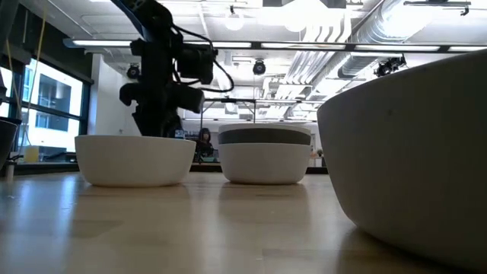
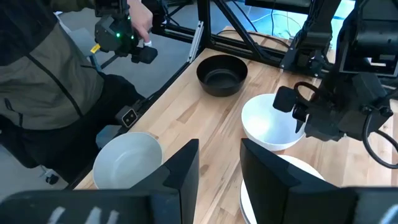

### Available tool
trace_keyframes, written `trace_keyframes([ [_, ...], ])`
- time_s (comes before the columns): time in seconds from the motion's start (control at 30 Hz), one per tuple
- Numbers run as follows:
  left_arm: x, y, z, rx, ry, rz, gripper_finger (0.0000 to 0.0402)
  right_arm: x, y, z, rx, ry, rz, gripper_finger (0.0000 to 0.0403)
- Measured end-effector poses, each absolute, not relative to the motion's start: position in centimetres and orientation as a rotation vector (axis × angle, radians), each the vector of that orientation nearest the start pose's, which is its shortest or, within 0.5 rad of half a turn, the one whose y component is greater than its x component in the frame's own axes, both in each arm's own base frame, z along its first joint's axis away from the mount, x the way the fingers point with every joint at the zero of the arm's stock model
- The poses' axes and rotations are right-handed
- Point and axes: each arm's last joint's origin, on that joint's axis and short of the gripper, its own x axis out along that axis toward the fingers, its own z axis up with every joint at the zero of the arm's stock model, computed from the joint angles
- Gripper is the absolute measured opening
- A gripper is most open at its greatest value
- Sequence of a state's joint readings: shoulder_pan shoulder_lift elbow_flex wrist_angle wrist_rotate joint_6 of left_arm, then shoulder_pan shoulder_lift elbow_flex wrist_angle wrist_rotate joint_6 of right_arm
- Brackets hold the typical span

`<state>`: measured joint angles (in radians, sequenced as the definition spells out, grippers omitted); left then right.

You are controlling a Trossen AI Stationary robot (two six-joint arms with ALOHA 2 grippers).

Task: Nest bowls inside each other
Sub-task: Stack the white bowl on top of the white bowl

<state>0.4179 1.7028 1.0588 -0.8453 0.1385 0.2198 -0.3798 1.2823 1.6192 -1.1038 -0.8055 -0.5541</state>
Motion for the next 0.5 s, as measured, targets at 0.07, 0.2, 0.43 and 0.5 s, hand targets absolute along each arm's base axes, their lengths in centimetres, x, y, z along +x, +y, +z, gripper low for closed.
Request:
trace_keyframes([
  [0.07, 27.15, 11.63, 16.95, -0.228, 1.439, 0.067, 0.0106, 21.16, -6.20, 43.33, -0.097, 0.501, 0.560, 0.0110],
  [0.2, 27.12, 11.62, 16.96, -0.223, 1.441, 0.062, 0.0106, 21.17, -6.20, 43.33, -0.102, 0.499, 0.561, 0.0110],
  [0.43, 27.02, 11.68, 16.98, -0.224, 1.448, 0.065, 0.0106, 21.19, -6.21, 43.35, -0.110, 0.495, 0.562, 0.0110],
  [0.5, 26.87, 11.79, 17.13, -0.225, 1.448, 0.072, 0.0106, 21.19, -6.21, 43.35, -0.110, 0.495, 0.562, 0.0110],
])
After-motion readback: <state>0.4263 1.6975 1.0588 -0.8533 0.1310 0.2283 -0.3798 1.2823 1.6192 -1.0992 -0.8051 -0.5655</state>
